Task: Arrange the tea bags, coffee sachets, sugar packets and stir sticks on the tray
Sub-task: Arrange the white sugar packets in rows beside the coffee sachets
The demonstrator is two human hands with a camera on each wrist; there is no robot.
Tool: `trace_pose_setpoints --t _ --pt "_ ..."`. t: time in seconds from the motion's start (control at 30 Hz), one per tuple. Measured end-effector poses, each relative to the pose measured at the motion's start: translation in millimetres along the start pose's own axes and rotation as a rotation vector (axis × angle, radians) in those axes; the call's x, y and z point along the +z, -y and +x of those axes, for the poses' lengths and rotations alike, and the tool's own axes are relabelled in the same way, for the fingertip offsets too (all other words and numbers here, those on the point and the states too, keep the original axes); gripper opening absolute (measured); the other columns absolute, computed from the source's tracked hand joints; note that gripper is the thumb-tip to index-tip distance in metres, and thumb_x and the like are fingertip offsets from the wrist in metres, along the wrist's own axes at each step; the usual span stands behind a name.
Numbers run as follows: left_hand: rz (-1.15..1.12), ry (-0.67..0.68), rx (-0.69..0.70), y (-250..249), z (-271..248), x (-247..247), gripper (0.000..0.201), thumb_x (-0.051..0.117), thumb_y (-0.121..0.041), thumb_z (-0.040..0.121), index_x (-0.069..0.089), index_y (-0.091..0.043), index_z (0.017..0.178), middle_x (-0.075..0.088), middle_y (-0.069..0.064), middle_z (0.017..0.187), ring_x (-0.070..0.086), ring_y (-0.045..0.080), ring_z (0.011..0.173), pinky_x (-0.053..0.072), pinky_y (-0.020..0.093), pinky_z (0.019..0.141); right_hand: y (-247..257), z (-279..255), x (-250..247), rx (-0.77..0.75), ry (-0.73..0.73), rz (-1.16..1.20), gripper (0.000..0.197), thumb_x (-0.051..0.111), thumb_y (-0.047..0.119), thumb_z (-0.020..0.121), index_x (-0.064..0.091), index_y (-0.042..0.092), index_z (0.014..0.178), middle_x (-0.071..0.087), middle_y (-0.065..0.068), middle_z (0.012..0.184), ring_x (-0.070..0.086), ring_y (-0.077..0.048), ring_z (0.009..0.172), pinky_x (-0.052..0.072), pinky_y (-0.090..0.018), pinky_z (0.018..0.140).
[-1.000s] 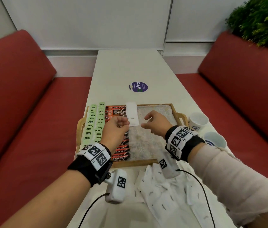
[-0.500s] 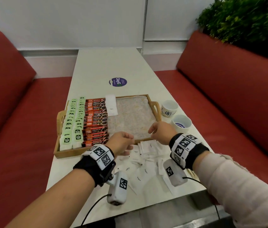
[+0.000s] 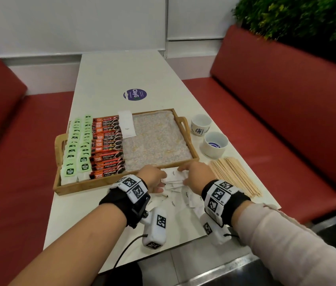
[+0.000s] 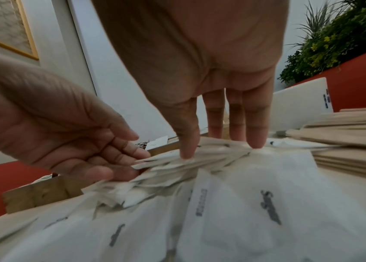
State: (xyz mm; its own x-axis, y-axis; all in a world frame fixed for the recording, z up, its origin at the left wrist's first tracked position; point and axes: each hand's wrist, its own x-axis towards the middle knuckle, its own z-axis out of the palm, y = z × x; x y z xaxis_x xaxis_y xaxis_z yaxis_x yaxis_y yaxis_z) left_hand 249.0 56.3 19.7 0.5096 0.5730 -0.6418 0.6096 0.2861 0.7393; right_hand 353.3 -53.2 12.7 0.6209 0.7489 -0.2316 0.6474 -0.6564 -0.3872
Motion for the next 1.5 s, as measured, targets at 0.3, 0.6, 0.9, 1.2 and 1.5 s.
trace_pose_setpoints --t 0.3,0.6,0.9,1.2,1.5 --pt "-0.022 0.020 0.014 -3 2 7 0.020 0.063 -0.006 0.089 0.059 0.001 0.107 0.063 0.016 0.101 0.061 0.022 0.077 0.051 0.028 0.064 -1 -6 7 -0.033 -0.055 0.095 0.045 0.067 0.004 0.079 0.063 0.026 0.119 0.060 0.003 0.126 0.056 -0.015 0.114 0.042 -0.023 0.089" --pt "-0.191 0.056 0.024 -2 4 18 0.009 0.058 -0.001 0.090 0.058 0.002 0.099 0.064 0.026 0.107 0.065 0.034 0.090 0.053 0.052 0.086 -6 -10 9 -0.061 -0.079 0.292 0.051 0.073 0.004 0.072 0.060 0.023 0.117 0.063 0.005 0.116 0.058 -0.012 0.102 0.044 -0.021 0.086" --pt "-0.187 0.011 0.058 1 4 21 0.009 0.062 0.003 0.085 0.061 0.000 0.094 0.065 0.026 0.106 0.065 0.039 0.097 0.055 0.052 0.080 -6 -11 10 -0.098 -0.041 0.455 0.071 0.082 0.007 0.061 0.052 0.029 0.121 0.062 0.010 0.109 0.056 -0.008 0.097 0.047 -0.023 0.082" --pt "-0.225 -0.067 0.114 7 7 2 0.005 0.064 0.002 0.084 0.064 -0.001 0.088 0.069 0.023 0.098 0.068 0.034 0.088 0.057 0.050 0.078 -11 -5 0 -0.073 -0.138 0.562 0.037 0.067 0.012 0.083 0.052 0.018 0.117 0.059 0.011 0.097 0.056 -0.008 0.087 0.039 -0.009 0.069" --pt "-0.496 -0.002 0.147 6 -3 -22 0.029 0.057 0.000 0.091 0.056 -0.002 0.120 0.065 0.017 0.113 0.065 0.026 0.089 0.058 0.032 0.063 8 8 -2 -0.038 -0.143 0.575 0.037 0.048 0.033 0.098 0.047 0.012 0.129 0.052 0.003 0.111 0.050 -0.012 0.099 0.038 -0.024 0.084"
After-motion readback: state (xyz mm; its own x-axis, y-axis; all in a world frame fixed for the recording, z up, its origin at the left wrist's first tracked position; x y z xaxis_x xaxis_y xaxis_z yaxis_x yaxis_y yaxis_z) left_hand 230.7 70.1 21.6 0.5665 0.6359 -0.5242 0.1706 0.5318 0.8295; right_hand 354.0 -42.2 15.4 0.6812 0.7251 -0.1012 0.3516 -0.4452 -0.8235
